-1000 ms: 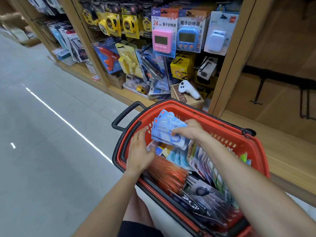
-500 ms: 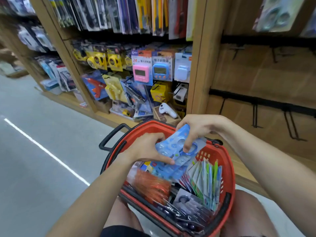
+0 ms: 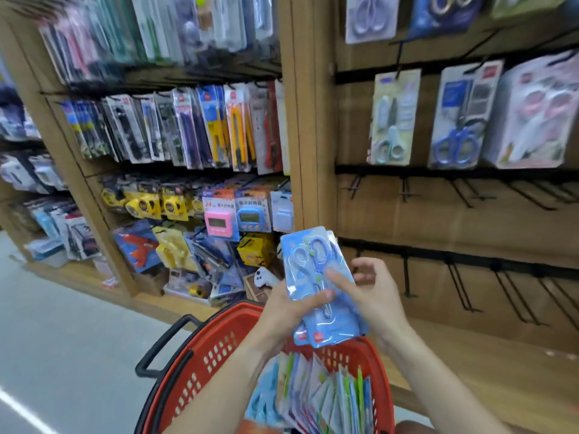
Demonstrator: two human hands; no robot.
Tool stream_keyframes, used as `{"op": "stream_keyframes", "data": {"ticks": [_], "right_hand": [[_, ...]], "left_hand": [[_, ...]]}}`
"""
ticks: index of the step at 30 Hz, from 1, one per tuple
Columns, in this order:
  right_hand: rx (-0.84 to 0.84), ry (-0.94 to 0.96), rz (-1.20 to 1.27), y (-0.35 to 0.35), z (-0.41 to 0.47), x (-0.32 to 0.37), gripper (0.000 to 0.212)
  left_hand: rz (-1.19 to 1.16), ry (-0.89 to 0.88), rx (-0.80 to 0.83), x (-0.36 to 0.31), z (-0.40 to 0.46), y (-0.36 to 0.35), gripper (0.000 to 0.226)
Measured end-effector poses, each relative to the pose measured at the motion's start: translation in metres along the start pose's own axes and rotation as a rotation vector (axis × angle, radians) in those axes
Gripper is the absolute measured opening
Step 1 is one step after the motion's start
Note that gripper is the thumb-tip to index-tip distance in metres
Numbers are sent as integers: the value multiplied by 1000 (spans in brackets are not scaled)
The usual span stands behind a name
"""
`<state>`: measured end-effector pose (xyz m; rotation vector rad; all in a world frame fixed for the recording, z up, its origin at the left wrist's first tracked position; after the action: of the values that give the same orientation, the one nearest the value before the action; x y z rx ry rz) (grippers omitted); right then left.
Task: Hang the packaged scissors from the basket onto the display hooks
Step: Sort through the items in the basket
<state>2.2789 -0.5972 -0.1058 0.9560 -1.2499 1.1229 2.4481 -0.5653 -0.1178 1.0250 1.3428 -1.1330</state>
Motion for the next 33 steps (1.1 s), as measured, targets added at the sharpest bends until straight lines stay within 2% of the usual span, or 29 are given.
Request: {"op": "stream_keyframes", "data": {"ticks": [4, 8, 11, 16, 23, 30, 33], "right_hand": [[-35, -76, 172, 13, 3, 4, 46], [-51, -128, 277, 34, 13, 5, 37], [-87, -108, 288, 51, 18, 6, 25], [-164, -19, 301, 78, 19, 19, 18], [-173, 101, 252, 105, 21, 36, 22], [-195, 3, 259, 110, 30, 25, 37], [-143, -36, 232, 109, 33, 26, 42]], "left_hand": [[-5, -33, 60, -12, 6, -33, 37], [-24, -61, 92, -21, 8, -58, 42], [-49, -34, 83, -27, 7, -76, 42], [-83, -6, 122, -28, 12, -101, 40], [-26, -63, 239, -30, 18, -124, 42], [-34, -36, 285, -28, 19, -135, 37], [-3, -29, 317, -29, 23, -131, 36]]}}
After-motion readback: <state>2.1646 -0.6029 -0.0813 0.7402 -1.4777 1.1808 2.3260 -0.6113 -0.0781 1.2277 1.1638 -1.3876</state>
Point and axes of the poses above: each hand's wrist, its own z-axis towards the middle knuckle, its own y-axis out of the back of the hand, x = y × z, the point moved 5 cm from there along z, towards the middle knuckle, and after that the axes turned 9 degrees about -x, right-handed, at the moved point
